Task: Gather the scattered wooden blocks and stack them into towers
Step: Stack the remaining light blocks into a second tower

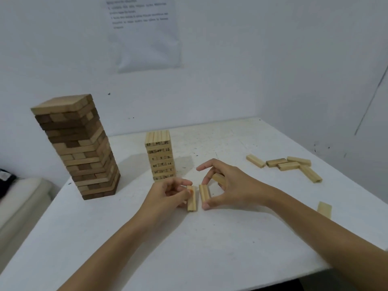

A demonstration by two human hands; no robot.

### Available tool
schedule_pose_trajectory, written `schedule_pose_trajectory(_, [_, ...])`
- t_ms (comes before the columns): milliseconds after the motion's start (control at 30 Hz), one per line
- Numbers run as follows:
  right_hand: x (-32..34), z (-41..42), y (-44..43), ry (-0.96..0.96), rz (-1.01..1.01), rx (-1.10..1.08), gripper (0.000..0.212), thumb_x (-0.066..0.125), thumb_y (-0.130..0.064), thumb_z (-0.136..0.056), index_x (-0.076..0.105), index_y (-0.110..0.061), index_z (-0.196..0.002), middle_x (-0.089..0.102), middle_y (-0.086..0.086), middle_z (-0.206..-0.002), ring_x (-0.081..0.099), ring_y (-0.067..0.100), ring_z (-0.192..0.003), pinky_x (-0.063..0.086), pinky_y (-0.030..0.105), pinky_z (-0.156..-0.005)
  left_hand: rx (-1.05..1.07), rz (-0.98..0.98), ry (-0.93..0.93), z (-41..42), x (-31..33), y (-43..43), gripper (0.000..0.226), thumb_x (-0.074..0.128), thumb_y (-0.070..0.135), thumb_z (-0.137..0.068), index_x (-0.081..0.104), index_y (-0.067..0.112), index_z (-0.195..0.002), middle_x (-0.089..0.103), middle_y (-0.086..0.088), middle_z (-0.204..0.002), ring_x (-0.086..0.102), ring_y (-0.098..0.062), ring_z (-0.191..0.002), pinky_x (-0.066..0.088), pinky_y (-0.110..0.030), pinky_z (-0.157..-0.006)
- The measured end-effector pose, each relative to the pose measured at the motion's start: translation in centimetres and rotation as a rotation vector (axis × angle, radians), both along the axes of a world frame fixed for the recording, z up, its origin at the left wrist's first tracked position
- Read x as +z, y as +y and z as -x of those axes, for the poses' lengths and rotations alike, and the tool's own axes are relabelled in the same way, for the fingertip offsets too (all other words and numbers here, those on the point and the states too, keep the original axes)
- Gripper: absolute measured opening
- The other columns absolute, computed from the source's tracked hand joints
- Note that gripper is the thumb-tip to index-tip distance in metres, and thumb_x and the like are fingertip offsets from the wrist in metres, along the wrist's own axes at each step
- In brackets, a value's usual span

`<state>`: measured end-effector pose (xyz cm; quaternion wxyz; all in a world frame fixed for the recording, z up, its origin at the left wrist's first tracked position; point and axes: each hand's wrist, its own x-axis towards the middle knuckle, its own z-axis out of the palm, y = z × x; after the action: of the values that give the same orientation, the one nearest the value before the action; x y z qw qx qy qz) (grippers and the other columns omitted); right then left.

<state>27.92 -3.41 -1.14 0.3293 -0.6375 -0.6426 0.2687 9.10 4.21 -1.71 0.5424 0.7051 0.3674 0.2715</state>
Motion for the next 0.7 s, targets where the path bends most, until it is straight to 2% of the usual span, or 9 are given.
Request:
schedule_pose_trajectory(133, [-0.6,0.2,0.0,0.0,0.034,0.016,0.064,0.082,-0.04,-0.072,0.046,-0.044,-0.124,0.058,-0.017,-0.108,0.048,-0.009,-0.068,0.036,0.012,-0.067,0.046,-0.104,0.036,0.0,-0.3,-0.2,0.012,0.066,0.006,-0.087,0.069,0.014,-0.095,0.06,-0.003,-0.083,0.055,-0.007,-0.072,0.045,-0.009,-0.061])
schedule_pose_trajectory(200, [-0.6,0.1,-0.3,0.119,0.065,-0.014,0.04,0.07,-0.042,-0.084,0.051,-0.043,-0.119,0.058,-0.014,-0.105,0.049,-0.003,-0.071,0.04,0.015,-0.07,0.069,-0.169,0.053,0.0,-0.4,-0.5,0.01,0.066,0.009,-0.087,0.068,0.016,-0.093,0.06,-0.001,-0.084,0.053,-0.004,-0.07,0.043,-0.007,-0.058])
schedule_pose_trajectory(233, [-0.6,0.0,-0.4,0.225,0.08,-0.051,0.025,0.061,-0.036,-0.092,0.056,-0.04,-0.116,0.059,-0.01,-0.103,0.05,0.002,-0.074,0.041,0.017,-0.071,0.074,-0.198,0.066,0.0,-0.4,-0.6,0.008,0.066,0.012,-0.087,0.068,0.019,-0.092,0.059,0.0,-0.084,0.052,-0.004,-0.07,0.042,-0.006,-0.057])
schedule_pose_trajectory(267, [-0.6,-0.1,-0.5,0.306,0.082,-0.093,0.02,0.051,-0.026,-0.097,0.059,-0.035,-0.112,0.059,-0.007,-0.101,0.048,0.005,-0.073,0.04,0.019,-0.071,0.078,-0.222,0.079,0.0,-0.4,-0.7,0.007,0.066,0.014,-0.088,0.067,0.021,-0.091,0.06,0.0,-0.086,0.052,-0.004,-0.07,0.042,-0.006,-0.057])
schedule_pose_trajectory(367, [-0.9,-0.4,-0.7,0.297,0.032,-0.15,0.038,0.036,-0.004,-0.098,0.061,-0.031,-0.109,0.059,-0.001,-0.111,0.052,0.008,-0.075,0.045,0.02,-0.073,0.104,-0.259,0.1,0.1,-0.3,-0.8,0.006,0.063,0.017,-0.091,0.066,0.021,-0.092,0.062,-0.001,-0.09,0.052,-0.004,-0.073,0.042,-0.006,-0.057])
schedule_pose_trajectory(467, [-1.4,-0.6,-0.9,0.197,-0.003,-0.148,0.036,0.046,-0.007,-0.098,0.058,-0.039,-0.109,0.053,-0.006,-0.114,0.058,0.024,-0.094,0.049,0.034,-0.089,0.106,-0.265,0.126,0.4,-0.4,-0.4,0.006,0.063,0.015,-0.09,0.066,0.02,-0.093,0.064,0.0,-0.088,0.057,-0.006,-0.074,0.047,-0.01,-0.062])
schedule_pose_trajectory(533, [-1.6,-0.7,-1.0,0.187,-0.018,-0.151,0.032,0.055,-0.01,-0.095,0.057,-0.039,-0.109,0.052,-0.005,-0.11,0.059,0.025,-0.092,0.051,0.036,-0.09,0.099,-0.252,0.136,0.6,-0.5,-0.2,0.007,0.064,0.014,-0.089,0.067,0.017,-0.095,0.064,-0.001,-0.087,0.06,-0.008,-0.074,0.051,-0.014,-0.065])
schedule_pose_trajectory(600, [-1.5,-0.7,-0.9,0.199,-0.035,-0.179,0.032,0.062,-0.009,-0.092,0.057,-0.036,-0.109,0.055,-0.002,-0.106,0.059,0.023,-0.088,0.053,0.031,-0.085,0.09,-0.229,0.124,0.7,-0.6,-0.1,0.01,0.065,0.011,-0.088,0.068,0.015,-0.097,0.065,0.0,-0.085,0.061,-0.005,-0.071,0.053,-0.014,-0.067])
schedule_pose_trajectory(700, [-1.3,-0.6,-0.9,0.193,-0.068,-0.217,0.035,0.069,-0.005,-0.086,0.063,-0.032,-0.107,0.063,-0.005,-0.104,0.058,0.016,-0.088,0.049,0.013,-0.071,0.082,-0.215,0.112,0.7,-0.7,-0.1,0.012,0.066,0.009,-0.087,0.068,0.015,-0.097,0.065,0.001,-0.083,0.064,-0.009,-0.077,0.056,-0.02,-0.074])
